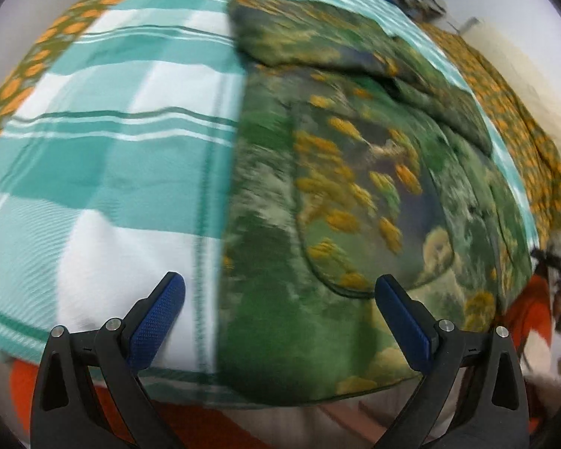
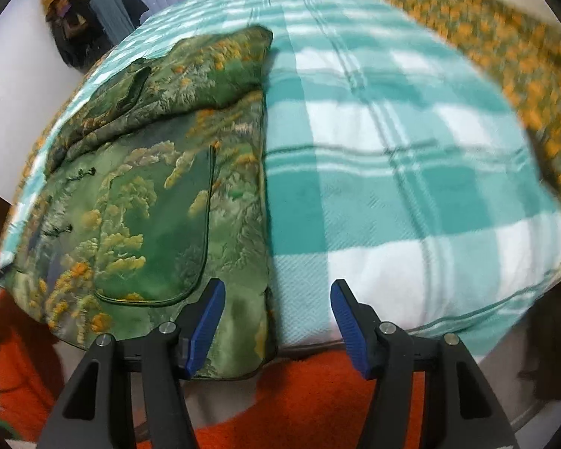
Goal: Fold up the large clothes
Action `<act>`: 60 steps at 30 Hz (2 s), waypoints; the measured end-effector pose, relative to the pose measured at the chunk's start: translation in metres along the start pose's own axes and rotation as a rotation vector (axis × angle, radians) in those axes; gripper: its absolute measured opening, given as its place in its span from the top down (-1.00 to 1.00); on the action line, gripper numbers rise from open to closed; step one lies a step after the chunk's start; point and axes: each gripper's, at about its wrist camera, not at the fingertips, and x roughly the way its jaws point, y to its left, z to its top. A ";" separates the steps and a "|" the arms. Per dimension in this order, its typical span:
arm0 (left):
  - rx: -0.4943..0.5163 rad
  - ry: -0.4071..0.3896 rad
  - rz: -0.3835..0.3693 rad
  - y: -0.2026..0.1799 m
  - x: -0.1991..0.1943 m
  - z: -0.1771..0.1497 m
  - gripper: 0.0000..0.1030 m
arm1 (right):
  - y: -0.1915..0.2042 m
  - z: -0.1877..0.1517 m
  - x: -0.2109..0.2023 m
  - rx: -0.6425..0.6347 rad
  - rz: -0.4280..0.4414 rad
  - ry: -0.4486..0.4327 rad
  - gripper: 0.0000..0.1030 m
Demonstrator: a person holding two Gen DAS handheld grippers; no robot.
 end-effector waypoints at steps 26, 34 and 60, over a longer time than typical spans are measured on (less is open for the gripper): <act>-0.005 0.053 -0.114 -0.027 -0.065 -0.017 0.82 | 0.050 0.004 -0.042 -0.073 0.235 0.030 0.82; -0.019 0.114 -0.122 -0.009 -0.109 -0.066 0.82 | 0.050 -0.042 -0.068 -0.068 0.286 0.114 0.82; -0.129 -0.203 -0.035 0.011 -0.031 0.157 -0.47 | 0.051 0.159 0.049 0.237 0.398 -0.216 0.46</act>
